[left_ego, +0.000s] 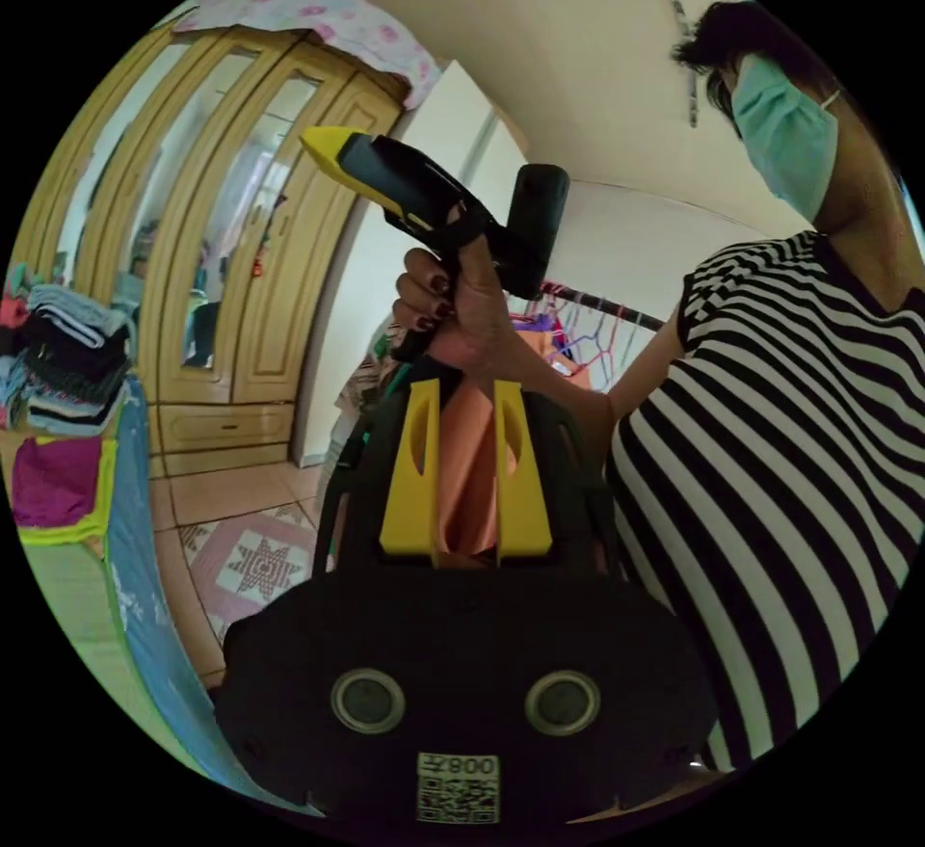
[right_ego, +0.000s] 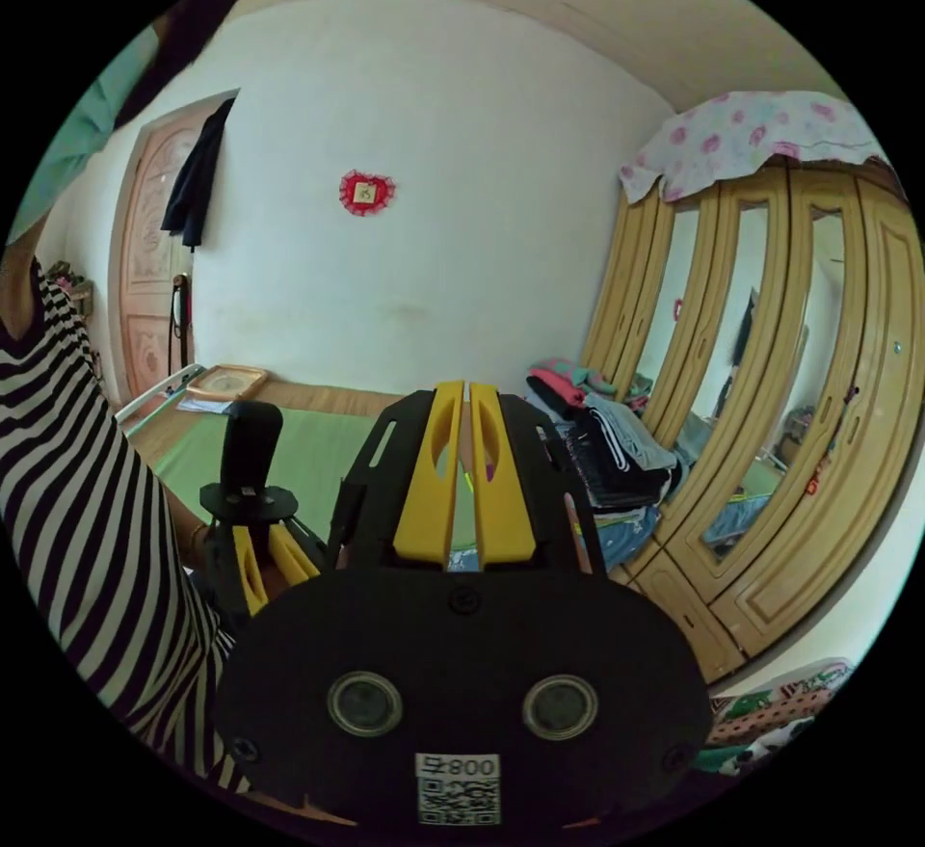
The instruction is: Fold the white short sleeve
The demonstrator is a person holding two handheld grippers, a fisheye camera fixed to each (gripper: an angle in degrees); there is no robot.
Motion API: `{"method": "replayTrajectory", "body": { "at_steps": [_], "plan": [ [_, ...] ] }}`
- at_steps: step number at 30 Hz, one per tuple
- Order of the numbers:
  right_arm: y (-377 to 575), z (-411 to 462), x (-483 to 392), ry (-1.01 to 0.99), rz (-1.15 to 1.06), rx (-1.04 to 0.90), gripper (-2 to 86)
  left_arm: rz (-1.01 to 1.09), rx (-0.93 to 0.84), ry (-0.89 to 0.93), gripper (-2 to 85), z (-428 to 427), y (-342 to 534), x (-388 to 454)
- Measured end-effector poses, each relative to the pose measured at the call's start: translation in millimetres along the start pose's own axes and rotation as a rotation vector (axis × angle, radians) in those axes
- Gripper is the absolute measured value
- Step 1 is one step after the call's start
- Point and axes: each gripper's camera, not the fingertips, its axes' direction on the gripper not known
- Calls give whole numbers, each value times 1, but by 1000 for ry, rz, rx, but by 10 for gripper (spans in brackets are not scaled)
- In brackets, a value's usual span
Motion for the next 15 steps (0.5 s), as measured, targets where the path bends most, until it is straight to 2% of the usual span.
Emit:
{"method": "replayTrajectory", "body": {
  "at_steps": [7,15],
  "plan": [
    [-51,-80,14,-18,69,67,20,38,-62,175,120,68,-18,14],
    [-95,-159,20,120,18,95,21,24,-135,18,103,137,-59,-24]
  ]
}}
